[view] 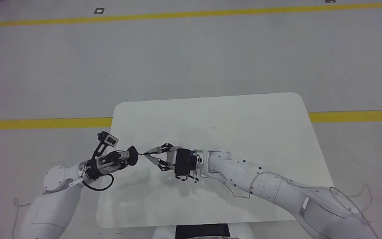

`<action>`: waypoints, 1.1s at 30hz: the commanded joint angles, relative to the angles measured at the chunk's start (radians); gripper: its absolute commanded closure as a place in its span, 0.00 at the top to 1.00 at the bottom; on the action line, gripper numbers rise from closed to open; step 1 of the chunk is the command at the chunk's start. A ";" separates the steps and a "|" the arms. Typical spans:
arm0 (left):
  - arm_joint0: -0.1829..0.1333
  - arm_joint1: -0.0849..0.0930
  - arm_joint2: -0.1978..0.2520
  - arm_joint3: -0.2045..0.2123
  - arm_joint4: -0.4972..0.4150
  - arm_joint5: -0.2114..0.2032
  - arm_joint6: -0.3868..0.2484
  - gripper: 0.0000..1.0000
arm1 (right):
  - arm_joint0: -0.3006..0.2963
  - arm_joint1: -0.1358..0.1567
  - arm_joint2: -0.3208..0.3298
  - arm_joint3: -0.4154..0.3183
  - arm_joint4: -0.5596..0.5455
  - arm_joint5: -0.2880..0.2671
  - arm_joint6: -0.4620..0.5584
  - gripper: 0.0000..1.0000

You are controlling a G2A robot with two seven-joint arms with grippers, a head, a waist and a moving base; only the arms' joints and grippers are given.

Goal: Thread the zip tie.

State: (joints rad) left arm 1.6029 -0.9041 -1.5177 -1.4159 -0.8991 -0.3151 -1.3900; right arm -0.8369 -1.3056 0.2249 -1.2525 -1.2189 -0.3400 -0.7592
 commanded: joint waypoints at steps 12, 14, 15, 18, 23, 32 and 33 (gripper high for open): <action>0.000 0.006 0.005 -0.005 -0.018 0.002 0.000 0.00 | 0.003 -0.002 -0.012 0.011 0.014 0.000 -0.004 0.00; 0.000 0.007 0.006 -0.005 -0.022 0.003 0.000 0.00 | 0.001 -0.003 -0.013 0.013 0.017 0.000 -0.010 0.00; 0.000 0.007 0.006 -0.005 -0.024 0.004 0.000 0.00 | 0.000 -0.003 -0.013 0.014 0.019 0.000 -0.013 0.00; 0.000 0.009 0.009 -0.006 -0.028 0.007 0.000 0.00 | -0.002 -0.003 -0.016 0.018 0.020 0.000 -0.026 0.00; -0.002 0.011 0.013 -0.008 -0.034 0.012 0.000 0.00 | 0.001 -0.004 -0.025 0.028 0.017 0.000 -0.062 0.00; 0.001 0.018 0.025 -0.021 -0.031 0.015 0.000 0.00 | 0.014 -0.008 -0.046 0.039 0.026 0.000 -0.059 0.00; 0.001 0.019 0.026 -0.021 -0.031 0.015 0.000 0.00 | 0.015 -0.008 -0.048 0.039 0.027 0.000 -0.060 0.00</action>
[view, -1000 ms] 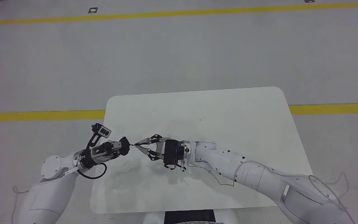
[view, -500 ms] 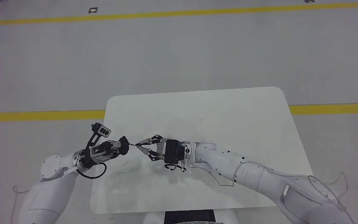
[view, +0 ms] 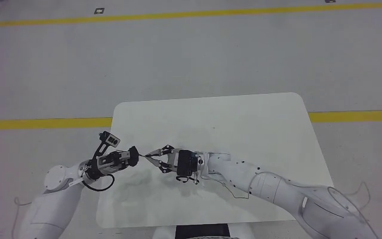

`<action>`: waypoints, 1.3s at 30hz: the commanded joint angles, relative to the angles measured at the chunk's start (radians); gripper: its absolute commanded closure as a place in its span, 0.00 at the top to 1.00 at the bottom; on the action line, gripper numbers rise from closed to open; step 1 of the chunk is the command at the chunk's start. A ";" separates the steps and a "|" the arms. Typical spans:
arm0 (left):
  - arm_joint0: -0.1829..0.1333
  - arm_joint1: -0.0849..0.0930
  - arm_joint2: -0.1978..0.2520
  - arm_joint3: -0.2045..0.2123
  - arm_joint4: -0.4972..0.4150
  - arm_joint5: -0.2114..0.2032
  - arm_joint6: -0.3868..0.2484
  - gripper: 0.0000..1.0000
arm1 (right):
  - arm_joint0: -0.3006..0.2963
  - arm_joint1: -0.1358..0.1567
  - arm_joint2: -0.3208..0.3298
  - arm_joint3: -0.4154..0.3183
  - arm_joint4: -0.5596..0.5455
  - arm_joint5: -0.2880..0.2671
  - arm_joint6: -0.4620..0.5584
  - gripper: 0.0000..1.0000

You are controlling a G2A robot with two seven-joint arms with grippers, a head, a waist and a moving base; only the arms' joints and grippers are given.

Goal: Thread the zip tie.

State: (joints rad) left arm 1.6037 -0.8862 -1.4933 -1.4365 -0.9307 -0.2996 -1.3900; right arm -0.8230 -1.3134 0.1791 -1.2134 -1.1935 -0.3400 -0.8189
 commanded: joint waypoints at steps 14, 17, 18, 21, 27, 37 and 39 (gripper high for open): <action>0.000 0.009 0.015 -0.003 0.000 -0.004 0.000 0.00 | 0.006 -0.006 -0.009 0.007 0.003 0.000 -0.025 0.00; 0.000 0.011 0.020 -0.005 0.002 -0.003 0.000 0.00 | 0.004 -0.007 -0.009 0.009 0.004 0.000 -0.035 0.00; 0.000 0.011 0.021 -0.005 0.003 -0.003 0.000 0.00 | 0.004 -0.007 -0.009 0.010 0.004 0.000 -0.037 0.00; -0.001 0.013 0.024 -0.004 0.004 -0.003 0.000 0.00 | 0.001 -0.008 -0.009 0.011 0.005 0.000 -0.048 0.00; -0.003 0.016 0.028 -0.003 -0.005 -0.003 0.000 0.00 | -0.002 -0.010 -0.009 0.021 0.005 0.000 -0.057 0.00; -0.005 0.021 0.033 0.000 -0.026 -0.005 0.000 0.00 | -0.016 -0.015 -0.009 0.041 0.008 0.000 -0.049 0.00; -0.005 0.022 0.034 0.001 -0.027 -0.005 0.000 0.00 | -0.017 -0.016 -0.009 0.043 0.008 0.000 -0.050 0.00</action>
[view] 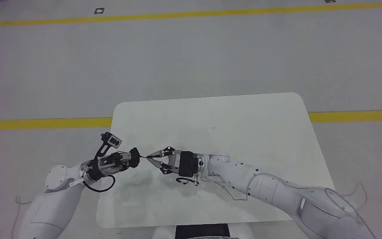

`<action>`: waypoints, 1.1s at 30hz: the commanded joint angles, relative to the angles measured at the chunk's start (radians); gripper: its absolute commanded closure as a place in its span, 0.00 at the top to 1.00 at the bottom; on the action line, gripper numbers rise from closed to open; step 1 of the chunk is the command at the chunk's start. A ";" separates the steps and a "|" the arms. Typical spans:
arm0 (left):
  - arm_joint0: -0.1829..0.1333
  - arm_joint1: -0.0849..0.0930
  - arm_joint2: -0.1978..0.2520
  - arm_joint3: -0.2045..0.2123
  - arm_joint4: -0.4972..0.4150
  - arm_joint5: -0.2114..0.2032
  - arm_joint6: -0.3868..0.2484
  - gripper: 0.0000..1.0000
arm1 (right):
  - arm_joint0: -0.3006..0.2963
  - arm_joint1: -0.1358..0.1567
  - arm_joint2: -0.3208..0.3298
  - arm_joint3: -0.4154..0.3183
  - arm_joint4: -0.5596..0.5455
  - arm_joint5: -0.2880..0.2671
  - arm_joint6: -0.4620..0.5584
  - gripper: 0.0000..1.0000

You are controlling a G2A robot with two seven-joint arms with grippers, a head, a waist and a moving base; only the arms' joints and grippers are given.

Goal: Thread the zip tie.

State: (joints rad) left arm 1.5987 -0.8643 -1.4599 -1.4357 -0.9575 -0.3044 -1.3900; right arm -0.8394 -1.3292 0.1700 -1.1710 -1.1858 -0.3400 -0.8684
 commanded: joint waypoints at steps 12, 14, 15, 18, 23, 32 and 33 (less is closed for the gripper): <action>0.000 0.005 0.020 -0.004 0.009 -0.004 0.000 0.00 | 0.002 -0.009 0.000 0.000 -0.009 0.000 -0.021 0.00; 0.000 0.006 0.021 -0.006 0.006 -0.004 0.000 0.00 | -0.003 -0.011 0.000 0.004 -0.009 0.000 -0.014 0.00; 0.000 0.007 0.021 -0.006 0.004 -0.005 0.000 0.00 | -0.005 -0.013 0.000 0.007 -0.010 0.000 -0.010 0.00; 0.001 0.009 0.019 -0.006 0.000 -0.006 0.000 0.00 | -0.011 -0.016 0.000 0.012 -0.011 0.000 -0.004 0.00; 0.002 0.011 0.021 -0.006 -0.005 -0.006 0.000 0.00 | -0.017 -0.021 0.000 0.020 -0.012 0.000 -0.001 0.00; 0.001 0.014 0.026 -0.001 -0.003 -0.007 0.000 0.00 | -0.002 -0.024 0.000 0.022 -0.014 0.000 -0.041 0.00; 0.000 0.014 0.027 0.000 -0.003 -0.008 0.000 0.00 | -0.001 -0.024 0.001 0.021 -0.016 0.000 -0.045 0.00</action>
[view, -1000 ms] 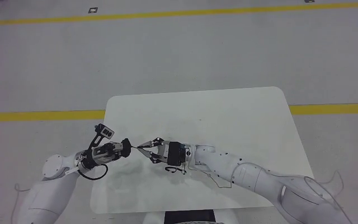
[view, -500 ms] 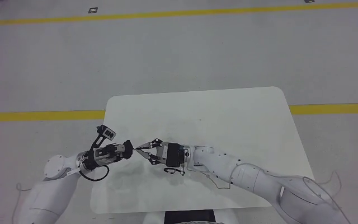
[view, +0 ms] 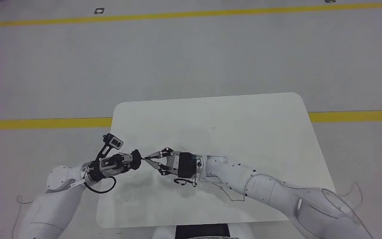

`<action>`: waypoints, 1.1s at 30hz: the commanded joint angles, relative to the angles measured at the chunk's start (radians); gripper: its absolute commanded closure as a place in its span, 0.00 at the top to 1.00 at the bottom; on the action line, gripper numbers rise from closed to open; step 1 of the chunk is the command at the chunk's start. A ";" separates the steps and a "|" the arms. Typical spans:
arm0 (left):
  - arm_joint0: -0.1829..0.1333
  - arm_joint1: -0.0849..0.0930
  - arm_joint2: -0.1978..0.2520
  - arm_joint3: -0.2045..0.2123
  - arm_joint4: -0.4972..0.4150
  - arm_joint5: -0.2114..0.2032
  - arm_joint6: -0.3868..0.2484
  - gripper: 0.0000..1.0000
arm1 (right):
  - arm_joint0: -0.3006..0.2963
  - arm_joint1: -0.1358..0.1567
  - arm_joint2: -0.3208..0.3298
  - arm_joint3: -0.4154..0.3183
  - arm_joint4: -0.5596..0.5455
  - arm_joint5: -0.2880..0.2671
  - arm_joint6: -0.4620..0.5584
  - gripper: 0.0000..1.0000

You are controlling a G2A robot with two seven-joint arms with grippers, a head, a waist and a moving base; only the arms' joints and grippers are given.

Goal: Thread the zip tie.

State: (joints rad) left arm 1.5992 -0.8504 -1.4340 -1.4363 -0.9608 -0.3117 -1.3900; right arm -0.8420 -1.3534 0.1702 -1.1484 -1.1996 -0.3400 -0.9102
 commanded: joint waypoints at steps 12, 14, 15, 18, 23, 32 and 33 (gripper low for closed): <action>-0.003 0.004 0.008 0.000 -0.004 -0.003 0.000 0.00 | -0.012 -0.004 0.000 0.006 -0.002 0.000 0.031 0.00; -0.003 0.004 0.008 0.001 -0.005 -0.003 0.000 0.00 | -0.015 -0.007 0.000 0.008 -0.002 0.000 0.035 0.00; -0.003 0.005 0.008 0.001 -0.006 -0.004 0.000 0.00 | -0.015 -0.008 0.000 0.010 -0.002 0.000 0.035 0.00; -0.003 0.005 0.010 0.001 -0.006 -0.004 0.000 0.00 | -0.015 -0.010 0.000 0.012 -0.001 0.000 0.033 0.00; -0.005 0.007 0.012 0.005 -0.005 -0.003 0.000 0.00 | -0.005 -0.010 0.000 0.014 -0.003 0.000 0.005 0.00; -0.007 0.008 0.019 0.003 -0.005 -0.004 0.000 0.00 | -0.010 -0.007 0.000 0.008 -0.014 0.000 0.022 0.00; -0.007 0.008 0.019 0.002 -0.005 -0.004 0.000 0.00 | -0.012 -0.008 0.000 0.010 -0.012 0.000 0.026 0.00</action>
State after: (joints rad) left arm 1.5920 -0.8424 -1.4151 -1.4335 -0.9662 -0.3154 -1.3900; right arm -0.8522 -1.3604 0.1700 -1.1401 -1.2133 -0.3400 -0.8875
